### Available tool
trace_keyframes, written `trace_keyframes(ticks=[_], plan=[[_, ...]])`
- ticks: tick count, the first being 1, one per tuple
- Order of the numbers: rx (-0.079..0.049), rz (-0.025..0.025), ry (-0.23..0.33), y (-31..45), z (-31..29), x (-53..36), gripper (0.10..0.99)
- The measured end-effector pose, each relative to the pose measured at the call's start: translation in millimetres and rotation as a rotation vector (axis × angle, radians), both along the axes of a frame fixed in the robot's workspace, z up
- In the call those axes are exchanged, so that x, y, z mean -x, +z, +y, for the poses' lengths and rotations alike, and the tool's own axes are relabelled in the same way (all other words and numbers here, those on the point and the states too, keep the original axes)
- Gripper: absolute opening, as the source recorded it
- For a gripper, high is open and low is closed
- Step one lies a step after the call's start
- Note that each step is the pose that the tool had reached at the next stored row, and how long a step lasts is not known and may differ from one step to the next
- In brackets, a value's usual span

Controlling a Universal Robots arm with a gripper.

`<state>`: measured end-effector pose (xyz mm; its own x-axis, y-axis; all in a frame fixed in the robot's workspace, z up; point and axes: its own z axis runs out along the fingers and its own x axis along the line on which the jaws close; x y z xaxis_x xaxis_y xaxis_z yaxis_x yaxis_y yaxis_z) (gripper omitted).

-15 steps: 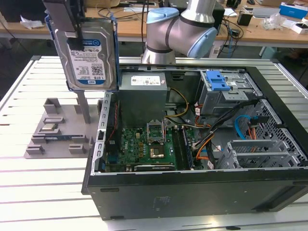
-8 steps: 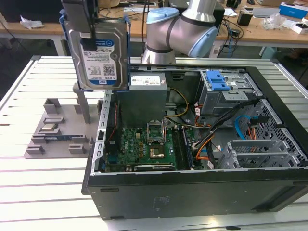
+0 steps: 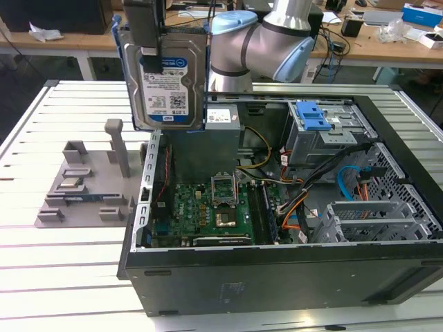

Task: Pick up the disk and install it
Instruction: 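Pick up the disk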

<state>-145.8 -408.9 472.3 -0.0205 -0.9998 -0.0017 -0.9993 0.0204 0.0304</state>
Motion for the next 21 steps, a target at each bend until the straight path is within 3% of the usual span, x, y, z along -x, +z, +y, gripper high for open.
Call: trace_keyframes(ticks=[4, 6, 9, 10, 12, 13, 21], plan=[[0.000, 0.0002, 0.000, -0.3, 0.0, -23.2, 0.365], [0.000, 0.0001, 0.000, -0.4, 0.0, -29.2, 0.365], [0.000, 0.0002, 0.000, -1.0, 0.0, -66.9, 0.365], [0.000, 0.0002, 0.000, -1.2, 0.0, -83.1, 0.365], [0.000, 0.0002, 0.000, -1.4, 0.0, -102.5, 0.365], [0.000, 0.0003, 0.000, -1.7, -0.1, -119.6, 0.365], [0.000, 0.0003, 0.000, -1.9, -35.1, -123.3, 0.365]])
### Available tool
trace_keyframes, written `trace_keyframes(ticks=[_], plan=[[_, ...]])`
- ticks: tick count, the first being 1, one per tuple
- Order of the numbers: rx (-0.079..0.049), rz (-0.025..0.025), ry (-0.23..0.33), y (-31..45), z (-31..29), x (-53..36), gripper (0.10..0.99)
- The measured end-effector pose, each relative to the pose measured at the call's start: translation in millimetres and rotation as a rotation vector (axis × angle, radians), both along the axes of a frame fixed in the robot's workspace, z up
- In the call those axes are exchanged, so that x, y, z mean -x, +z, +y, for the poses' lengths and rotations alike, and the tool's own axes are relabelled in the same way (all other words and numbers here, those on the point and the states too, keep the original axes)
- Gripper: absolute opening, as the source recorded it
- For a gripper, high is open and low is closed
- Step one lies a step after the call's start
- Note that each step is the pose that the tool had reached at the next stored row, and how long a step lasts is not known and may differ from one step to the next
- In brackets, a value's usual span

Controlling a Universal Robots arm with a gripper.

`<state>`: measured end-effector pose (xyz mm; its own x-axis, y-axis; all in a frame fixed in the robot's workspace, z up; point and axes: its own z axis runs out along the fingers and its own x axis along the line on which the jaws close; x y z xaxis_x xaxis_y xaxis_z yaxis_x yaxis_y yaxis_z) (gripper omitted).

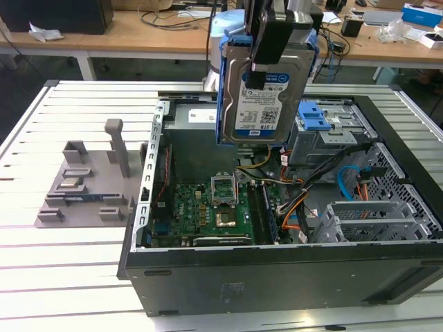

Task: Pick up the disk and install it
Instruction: 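Pick up the disk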

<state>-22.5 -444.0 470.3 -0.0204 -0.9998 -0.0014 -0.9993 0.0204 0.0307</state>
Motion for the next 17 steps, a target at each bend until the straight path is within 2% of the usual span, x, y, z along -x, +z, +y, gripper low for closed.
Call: trace_keyframes(ticks=[17], plan=[[0.000, 0.0000, 0.000, -0.6, -26.4, -3.7, 0.365]])
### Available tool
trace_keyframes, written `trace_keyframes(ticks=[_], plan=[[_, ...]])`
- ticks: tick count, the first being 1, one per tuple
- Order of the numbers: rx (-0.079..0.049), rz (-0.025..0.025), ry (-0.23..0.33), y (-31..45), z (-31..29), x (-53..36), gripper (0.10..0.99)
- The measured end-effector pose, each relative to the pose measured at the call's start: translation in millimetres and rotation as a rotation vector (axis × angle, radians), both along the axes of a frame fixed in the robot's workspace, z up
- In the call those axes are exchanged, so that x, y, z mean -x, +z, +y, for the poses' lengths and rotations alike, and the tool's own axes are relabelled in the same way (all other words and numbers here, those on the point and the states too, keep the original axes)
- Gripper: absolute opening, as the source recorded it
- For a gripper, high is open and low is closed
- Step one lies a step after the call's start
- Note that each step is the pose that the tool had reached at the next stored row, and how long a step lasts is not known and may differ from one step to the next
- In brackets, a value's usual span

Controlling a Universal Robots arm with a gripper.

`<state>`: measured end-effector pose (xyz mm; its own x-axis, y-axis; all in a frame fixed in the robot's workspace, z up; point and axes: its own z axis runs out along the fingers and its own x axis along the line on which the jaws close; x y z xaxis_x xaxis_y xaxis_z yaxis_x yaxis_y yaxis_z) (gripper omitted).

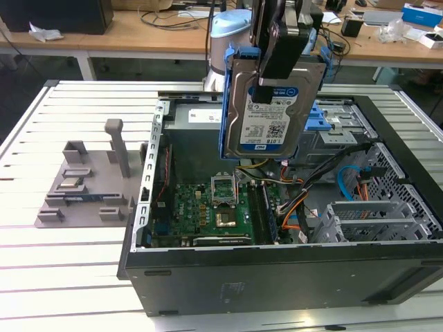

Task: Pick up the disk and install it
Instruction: 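Pick up the disk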

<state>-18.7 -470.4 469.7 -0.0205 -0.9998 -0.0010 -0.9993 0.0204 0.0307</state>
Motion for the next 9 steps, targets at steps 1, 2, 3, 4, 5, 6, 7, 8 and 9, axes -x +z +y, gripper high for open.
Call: trace_keyframes(ticks=[1, 2, 3, 4, 5, 6, 7, 8, 9], plan=[[0.000, 0.0000, 0.000, 0.0, -1.0, -0.2, 0.365], [0.000, 0.0000, 0.000, -0.1, -2.1, -0.3, 0.365], [0.000, 0.0000, 0.000, -0.1, -3.1, -0.5, 0.365], [0.000, -0.0001, 0.000, -0.2, -5.4, -0.9, 0.365], [0.000, -0.0001, 0.000, -0.2, -7.8, -1.4, 0.365], [0.000, 0.0000, 0.000, -0.2, -9.1, -1.6, 0.365], [0.000, 0.0000, 0.000, -0.3, -9.8, -1.8, 0.365], [0.000, 0.0000, 0.000, -0.3, -12.0, -2.4, 0.365], [0.000, 0.0000, 0.000, -0.4, -13.0, -2.6, 0.365]])
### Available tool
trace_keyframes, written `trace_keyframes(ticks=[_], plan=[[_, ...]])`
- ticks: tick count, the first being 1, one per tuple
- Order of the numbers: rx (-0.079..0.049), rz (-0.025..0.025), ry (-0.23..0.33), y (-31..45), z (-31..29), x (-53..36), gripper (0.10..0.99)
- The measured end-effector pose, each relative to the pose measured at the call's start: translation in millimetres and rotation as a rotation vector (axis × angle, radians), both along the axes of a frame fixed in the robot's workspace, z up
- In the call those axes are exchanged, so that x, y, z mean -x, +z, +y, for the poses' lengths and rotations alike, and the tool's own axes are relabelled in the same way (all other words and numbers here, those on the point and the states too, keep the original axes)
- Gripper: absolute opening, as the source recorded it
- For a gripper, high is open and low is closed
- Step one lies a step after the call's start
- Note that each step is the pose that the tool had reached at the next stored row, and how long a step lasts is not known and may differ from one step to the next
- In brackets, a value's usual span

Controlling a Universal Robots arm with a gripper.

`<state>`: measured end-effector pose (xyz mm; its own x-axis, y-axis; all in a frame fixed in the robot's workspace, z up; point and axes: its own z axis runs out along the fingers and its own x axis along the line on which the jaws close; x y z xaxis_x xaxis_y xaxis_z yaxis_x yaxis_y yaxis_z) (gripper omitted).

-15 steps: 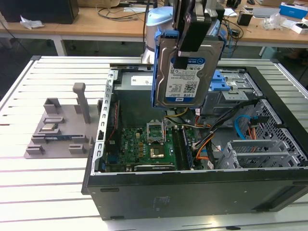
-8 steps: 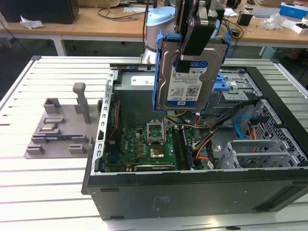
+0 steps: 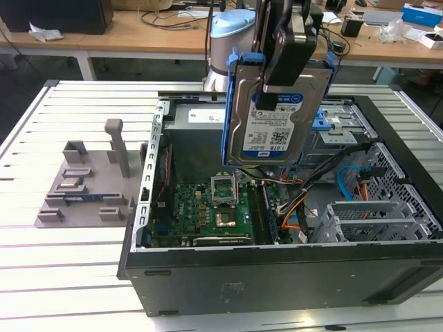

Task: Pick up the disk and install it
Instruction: 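Pick up the disk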

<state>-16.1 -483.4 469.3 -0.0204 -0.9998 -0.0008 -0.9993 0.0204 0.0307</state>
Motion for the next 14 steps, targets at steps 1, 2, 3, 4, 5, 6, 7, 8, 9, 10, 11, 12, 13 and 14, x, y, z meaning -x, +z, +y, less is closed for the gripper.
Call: trace_keyframes(ticks=[1, 2, 3, 4, 5, 6, 7, 8, 9, 10, 11, 12, 13, 14], plan=[[0.000, 0.0000, 0.000, -0.1, -1.8, -0.4, 0.365], [0.000, 0.0000, 0.000, -0.1, -3.4, -0.6, 0.365], [0.000, 0.0000, 0.000, -0.2, -4.8, -0.8, 0.365], [0.000, 0.0000, 0.000, -0.2, -5.9, -0.9, 0.365], [0.000, 0.0000, 0.000, -0.2, -7.8, -1.1, 0.365], [0.000, 0.0000, 0.000, -0.3, -8.8, -1.2, 0.365], [0.000, 0.0000, 0.000, -0.3, -10.3, -1.3, 0.365], [0.000, 0.0000, 0.000, -0.4, -11.4, -1.4, 0.365], [0.000, 0.0000, 0.000, -0.3, -12.5, -1.5, 0.365], [0.000, -0.0001, 0.000, -0.4, -14.5, -1.6, 0.365], [0.000, -0.0001, 0.000, -0.5, -15.6, -1.6, 0.365], [0.000, 0.0000, 0.000, -0.5, -17.0, -1.8, 0.365], [0.000, 0.0000, 0.000, -0.5, -18.6, -1.9, 0.365], [0.000, 0.0000, 0.000, -0.5, -19.7, -2.0, 0.365]])
